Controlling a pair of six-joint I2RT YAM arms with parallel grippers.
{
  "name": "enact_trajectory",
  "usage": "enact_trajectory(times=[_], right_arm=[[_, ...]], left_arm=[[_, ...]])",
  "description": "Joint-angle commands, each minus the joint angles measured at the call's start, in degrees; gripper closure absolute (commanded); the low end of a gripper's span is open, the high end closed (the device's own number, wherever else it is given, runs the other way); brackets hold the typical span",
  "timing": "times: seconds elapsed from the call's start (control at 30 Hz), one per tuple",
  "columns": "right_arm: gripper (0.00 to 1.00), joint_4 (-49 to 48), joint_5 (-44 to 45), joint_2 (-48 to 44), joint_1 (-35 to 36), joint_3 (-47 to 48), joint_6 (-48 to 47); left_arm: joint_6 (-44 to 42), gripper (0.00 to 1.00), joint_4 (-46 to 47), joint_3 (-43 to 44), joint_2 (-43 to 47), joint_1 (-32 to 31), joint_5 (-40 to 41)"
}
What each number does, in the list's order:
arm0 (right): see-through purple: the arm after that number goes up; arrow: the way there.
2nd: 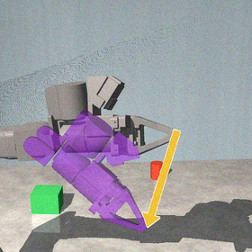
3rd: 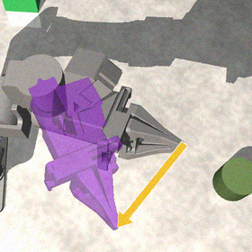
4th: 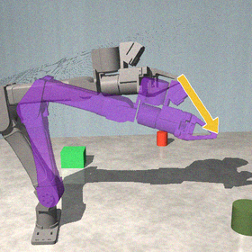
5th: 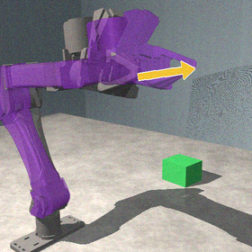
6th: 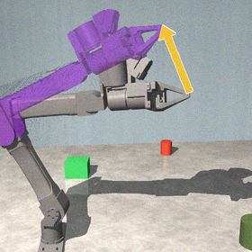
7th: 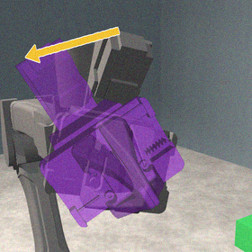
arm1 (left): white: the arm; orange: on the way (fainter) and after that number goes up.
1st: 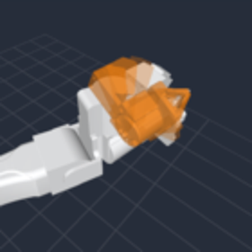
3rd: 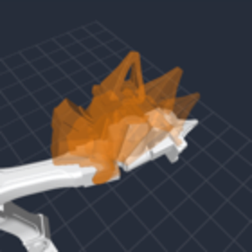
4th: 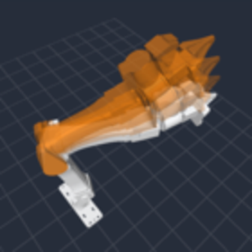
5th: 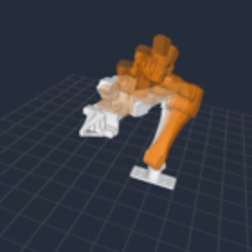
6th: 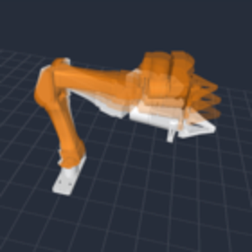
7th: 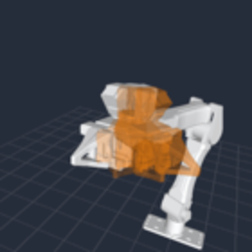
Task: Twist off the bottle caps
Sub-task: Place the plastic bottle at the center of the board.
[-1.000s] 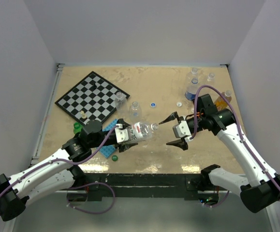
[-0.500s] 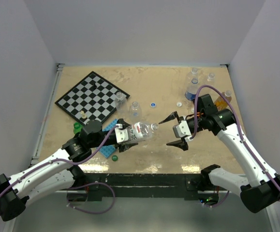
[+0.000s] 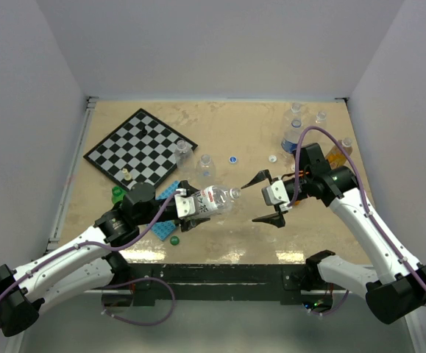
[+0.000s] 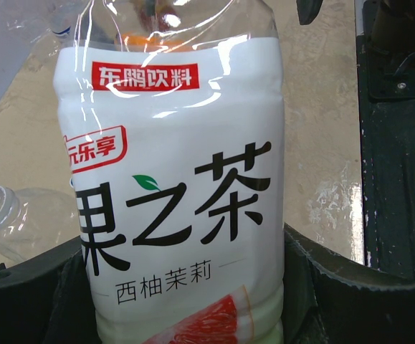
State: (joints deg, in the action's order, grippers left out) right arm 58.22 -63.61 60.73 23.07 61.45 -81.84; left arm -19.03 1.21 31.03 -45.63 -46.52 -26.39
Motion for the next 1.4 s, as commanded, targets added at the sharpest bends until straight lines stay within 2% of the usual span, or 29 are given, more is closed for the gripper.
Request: enact_trajectory(times=[0.0, 1.37], right_arm=[[0.02, -1.2, -2.7, -0.7, -0.2, -0.2, 2.4], [0.02, -1.6, -4.1, -0.3, -0.2, -1.1, 2.9]], left_arm=[[0.5, 1.0, 3.6, -0.3, 0.5, 0.2, -1.5], [0.5, 1.0, 3.7, -0.4, -0.2, 0.1, -2.0]])
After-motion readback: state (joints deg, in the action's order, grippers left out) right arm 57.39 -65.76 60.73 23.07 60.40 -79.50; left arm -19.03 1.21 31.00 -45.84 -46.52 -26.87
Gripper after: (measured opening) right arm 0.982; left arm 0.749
